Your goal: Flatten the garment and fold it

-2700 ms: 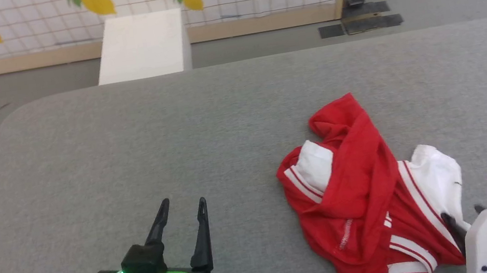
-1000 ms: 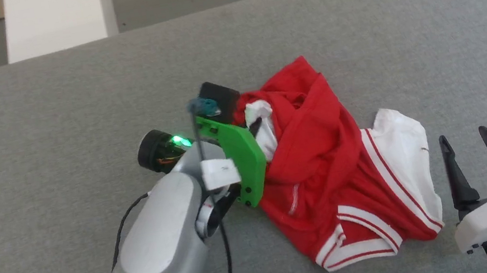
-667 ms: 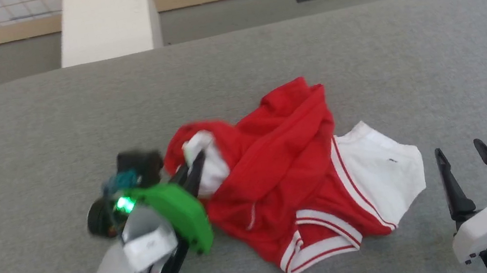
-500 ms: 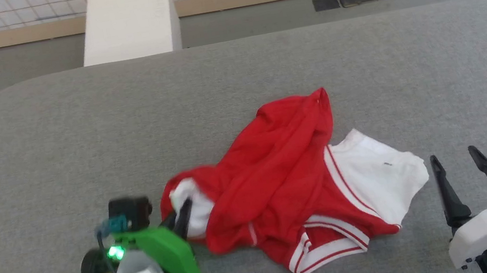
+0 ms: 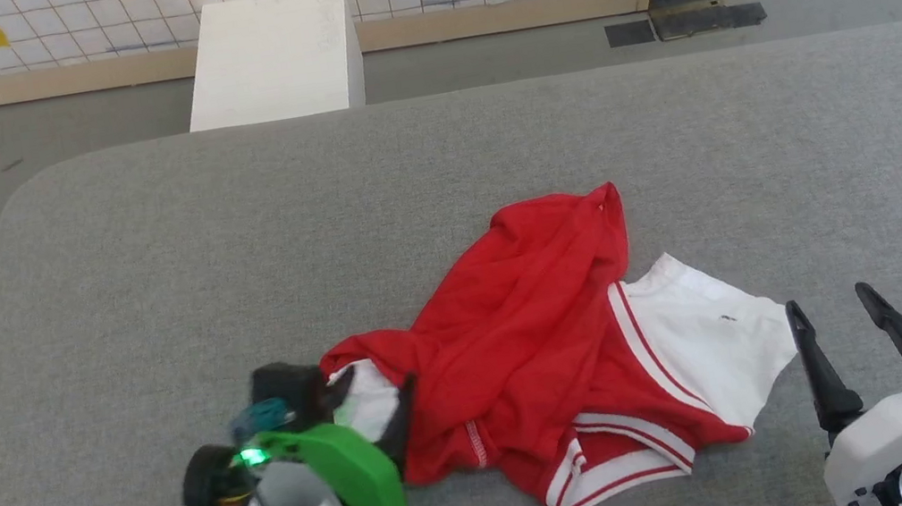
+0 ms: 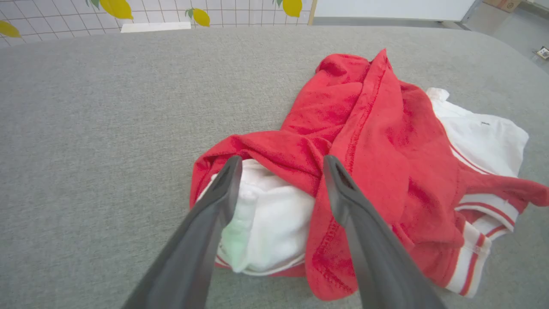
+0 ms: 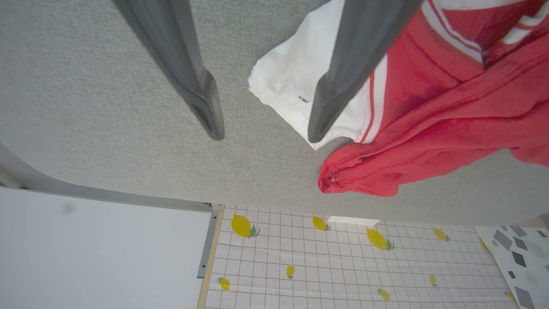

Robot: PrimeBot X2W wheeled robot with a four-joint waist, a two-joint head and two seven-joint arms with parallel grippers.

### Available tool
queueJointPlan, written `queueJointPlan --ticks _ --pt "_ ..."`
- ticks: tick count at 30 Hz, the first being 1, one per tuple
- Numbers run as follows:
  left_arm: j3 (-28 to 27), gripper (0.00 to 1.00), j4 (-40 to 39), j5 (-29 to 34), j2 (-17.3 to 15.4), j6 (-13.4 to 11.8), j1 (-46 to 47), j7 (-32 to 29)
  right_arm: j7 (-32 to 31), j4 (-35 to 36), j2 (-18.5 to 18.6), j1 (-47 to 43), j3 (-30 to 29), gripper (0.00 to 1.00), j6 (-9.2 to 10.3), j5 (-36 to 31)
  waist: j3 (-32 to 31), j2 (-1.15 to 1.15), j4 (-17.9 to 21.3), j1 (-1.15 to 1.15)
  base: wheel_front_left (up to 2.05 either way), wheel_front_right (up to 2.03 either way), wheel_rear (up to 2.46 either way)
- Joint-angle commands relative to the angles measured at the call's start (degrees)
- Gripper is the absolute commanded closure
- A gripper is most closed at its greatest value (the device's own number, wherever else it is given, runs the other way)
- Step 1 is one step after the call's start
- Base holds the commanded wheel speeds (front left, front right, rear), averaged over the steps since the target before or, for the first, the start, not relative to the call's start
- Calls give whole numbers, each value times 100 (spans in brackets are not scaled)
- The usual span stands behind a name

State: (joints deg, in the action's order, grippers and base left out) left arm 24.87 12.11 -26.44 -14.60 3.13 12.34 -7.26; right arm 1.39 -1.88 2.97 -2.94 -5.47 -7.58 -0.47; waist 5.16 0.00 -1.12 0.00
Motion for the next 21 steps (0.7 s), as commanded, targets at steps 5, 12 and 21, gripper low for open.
queueJointPlan --ticks 5,12,21 --pt "475 0 -218 62 -58 140 282 -1081 -40 -27 -9 -74 92 0 9 5 -5 0 125 0 0 0 0" --pt "702 0 -216 395 -258 -51 538 -1786 -48 -47 -9 -104 125 0 9 49 123 0 314 0 0 0 0" --pt "907 100 -549 311 -328 89 595 -2063 39 -204 -9 -22 155 0 9 107 361 0 425 0 0 0 0"
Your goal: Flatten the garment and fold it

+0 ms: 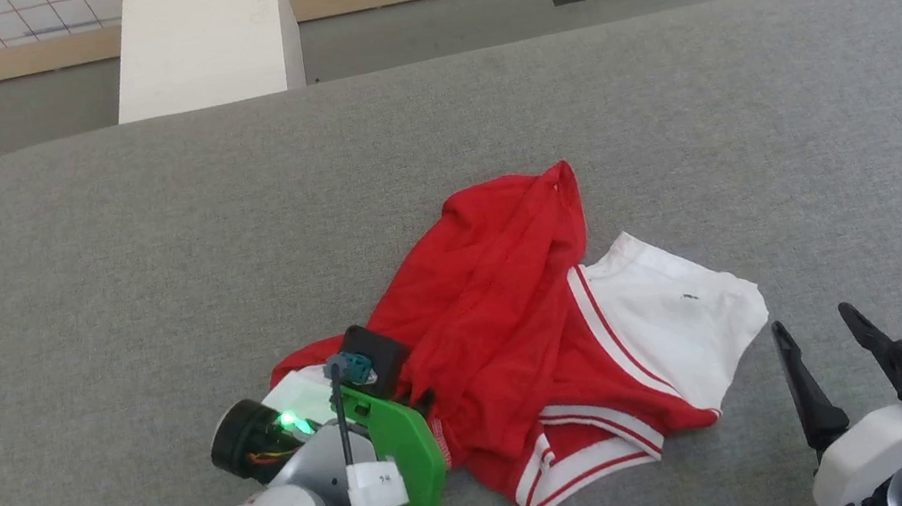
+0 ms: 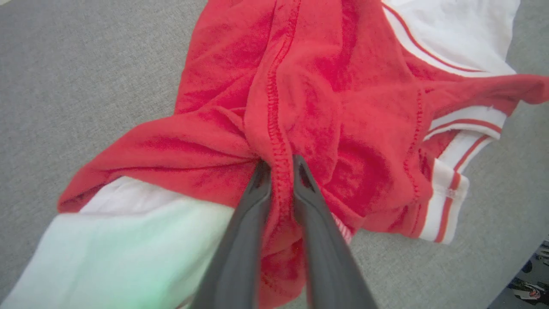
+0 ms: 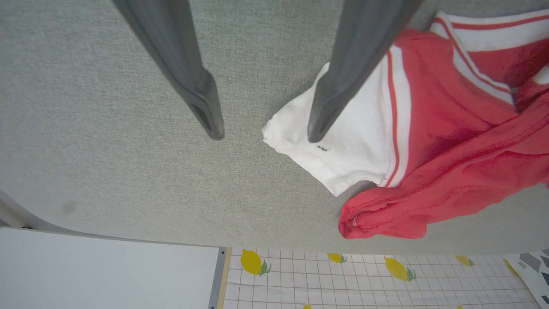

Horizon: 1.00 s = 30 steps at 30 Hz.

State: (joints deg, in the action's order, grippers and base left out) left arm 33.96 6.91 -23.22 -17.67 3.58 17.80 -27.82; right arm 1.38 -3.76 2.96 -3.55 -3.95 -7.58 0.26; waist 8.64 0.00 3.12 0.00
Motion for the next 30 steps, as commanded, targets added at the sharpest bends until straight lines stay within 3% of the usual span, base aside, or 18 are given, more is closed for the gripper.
queueJointPlan --ticks 1,11,17,24,30 --pt "2 100 -62 -12 -27 47 50 3 43 -34 -8 47 -4 0 9 34 11 0 -3 0 0 0 0" --pt "-64 100 -858 -320 151 91 83 238 23 -225 -8 46 -22 0 9 16 -329 0 -26 0 0 0 0" --pt "-362 100 -1136 -465 169 93 642 223 10 -225 -8 114 48 0 9 25 -352 0 140 0 0 0 0" --pt "-755 100 -499 -560 170 127 1763 152 116 -260 -8 327 189 0 9 159 23 0 633 0 0 0 0" --pt "-972 100 645 -366 -36 176 2861 182 312 -449 -8 572 401 0 9 357 491 0 1176 0 0 0 0"
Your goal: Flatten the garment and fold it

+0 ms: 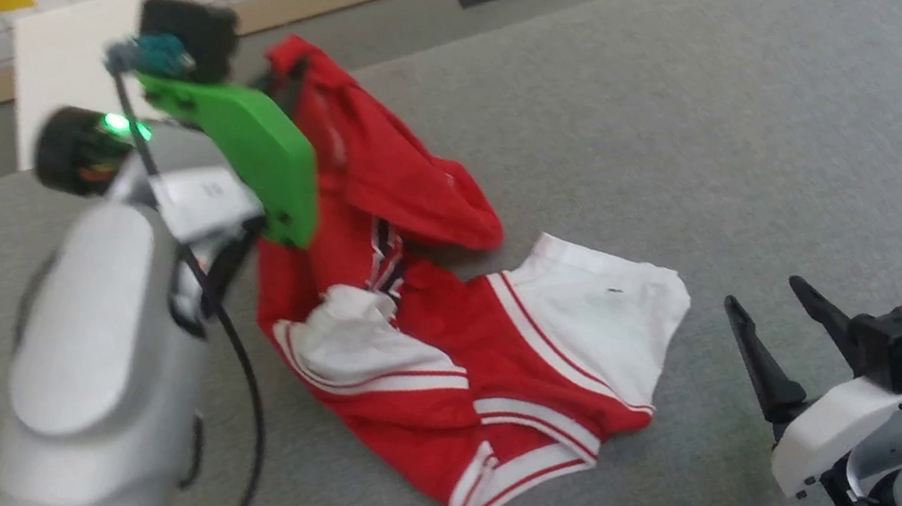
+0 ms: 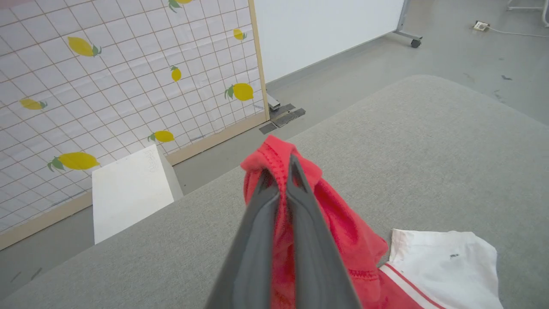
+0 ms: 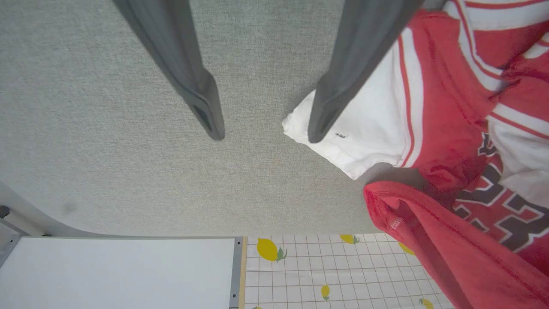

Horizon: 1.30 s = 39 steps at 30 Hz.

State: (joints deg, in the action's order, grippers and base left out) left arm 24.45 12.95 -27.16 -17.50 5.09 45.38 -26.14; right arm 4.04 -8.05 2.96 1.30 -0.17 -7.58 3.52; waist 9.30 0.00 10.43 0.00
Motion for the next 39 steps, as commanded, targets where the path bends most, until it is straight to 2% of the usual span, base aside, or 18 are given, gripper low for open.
queueJointPlan --ticks 1,4,5,7,8,11,15,22,26,34,36,39 --pt "-48 100 288 77 -88 20 274 42 91 -72 -8 126 62 0 9 68 501 0 537 0 0 0 0" --pt "-49 100 942 150 -124 38 614 86 211 -212 -8 224 138 0 9 148 671 0 723 0 0 0 0" --pt "-31 90 1176 178 -127 46 715 104 255 -262 -8 258 163 0 9 181 733 0 773 0 0 0 0" --pt "-1 0 1615 213 -116 33 840 92 331 -342 -8 312 212 0 9 220 825 0 835 0 0 0 0" --pt "49 0 2036 300 -125 -3 939 115 385 -417 -8 359 247 0 9 249 885 0 857 0 0 0 0" --pt "71 0 2547 376 -118 -26 1034 385 441 -518 -8 434 292 0 9 263 914 0 848 0 0 0 0" --pt "112 0 2916 351 -3 40 1082 831 477 -565 -8 486 250 0 9 193 820 0 683 0 0 0 0" --pt "117 0 2940 286 181 121 1078 1923 408 -465 -8 434 26 0 9 -36 384 0 213 0 0 0 0" --pt "58 0 2725 253 217 81 828 2569 296 -331 -8 280 -140 0 9 -176 34 0 -123 0 0 0 0" --pt "-244 0 1866 71 74 -282 -427 3618 42 26 -8 -85 -283 0 9 -306 -513 0 -679 0 0 0 0" --pt "-333 0 1571 6 39 -423 -853 3745 -36 110 -8 -167 -296 0 9 -333 -598 0 -782 0 0 0 0" --pt "-307 0 1160 135 -83 -777 -1608 3794 -145 214 -8 -287 -321 0 9 -356 -708 0 -910 0 0 0 0"
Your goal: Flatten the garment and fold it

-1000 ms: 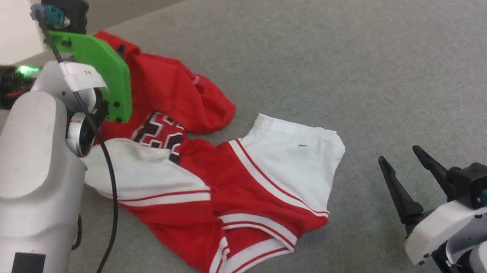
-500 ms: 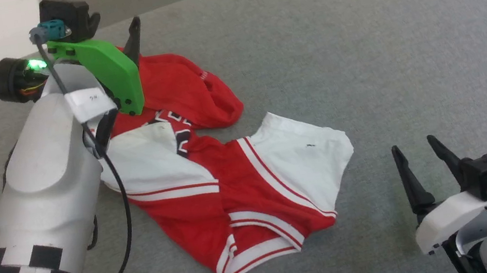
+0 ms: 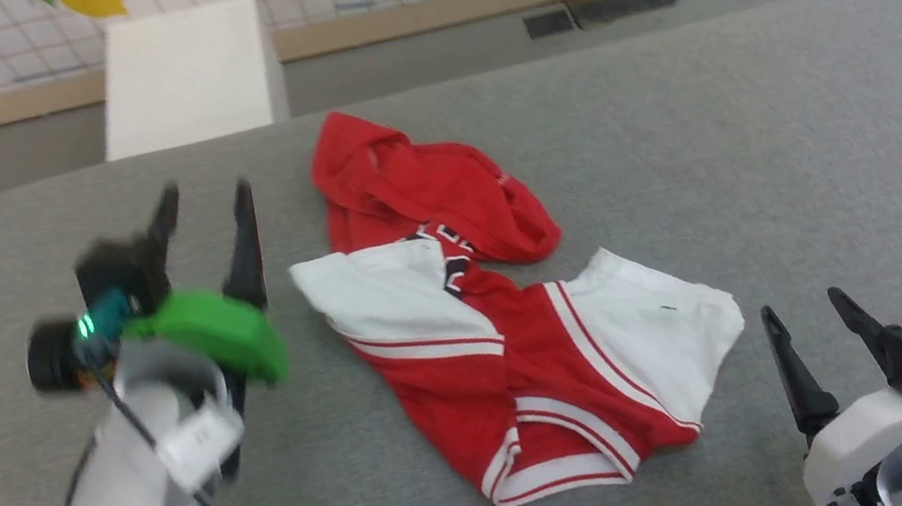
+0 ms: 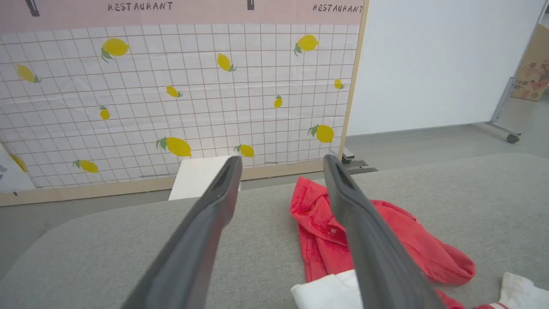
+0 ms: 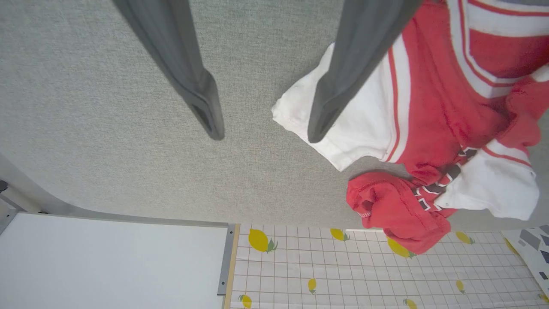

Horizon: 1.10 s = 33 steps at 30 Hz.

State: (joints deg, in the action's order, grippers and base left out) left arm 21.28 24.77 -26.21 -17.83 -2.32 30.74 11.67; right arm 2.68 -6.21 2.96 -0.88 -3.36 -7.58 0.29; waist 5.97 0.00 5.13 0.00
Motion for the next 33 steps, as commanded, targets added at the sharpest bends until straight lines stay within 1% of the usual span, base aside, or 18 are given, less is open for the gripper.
queueJointPlan --ticks 1,4,8,12,14,16,23,25,27,30,33 --pt "27 0 -413 -3 -27 -271 -859 27 -93 112 -8 -165 13 0 9 -38 -458 0 -460 0 0 0 0" --pt "19 0 -831 -105 59 -458 -1563 97 -213 145 -8 -280 62 0 9 -32 -553 0 -536 0 0 0 0" --pt "76 0 -1220 -121 125 -522 -2300 224 -399 176 -8 -417 127 0 9 -19 -611 0 -621 0 0 0 0" --pt "127 0 -1530 -51 216 -592 -2701 287 -726 197 5 -392 135 0 9 -63 -555 0 -753 0 0 0 0" --pt "180 0 -1659 23 255 -632 -2783 298 -1035 155 118 -303 143 0 9 -84 -506 0 -830 0 0 0 0" --pt "224 0 -1740 79 279 -654 -2798 303 -1453 73 238 -129 133 0 9 52 -431 0 -908 0 0 0 0" --pt "354 0 -1796 140 337 -605 -2595 268 -3461 -480 911 800 357 0 9 905 -125 0 -1210 0 0 0 0" --pt "365 0 -1810 138 361 -604 -2537 264 -3961 -630 1095 1045 438 0 9 1041 -43 0 -1299 0 0 0 0" --pt "382 0 -1812 138 377 -602 -2491 257 -4365 -803 1178 1251 428 0 9 1150 23 0 -1387 0 0 0 0" --pt "408 0 -1805 137 406 -600 -2432 247 -4800 -1075 1261 1421 434 0 9 1131 113 0 -1512 0 0 0 0" --pt "443 0 -1800 134 439 -593 -2377 238 -4887 -1304 1276 1497 424 0 9 1043 195 0 -1625 0 0 0 0"
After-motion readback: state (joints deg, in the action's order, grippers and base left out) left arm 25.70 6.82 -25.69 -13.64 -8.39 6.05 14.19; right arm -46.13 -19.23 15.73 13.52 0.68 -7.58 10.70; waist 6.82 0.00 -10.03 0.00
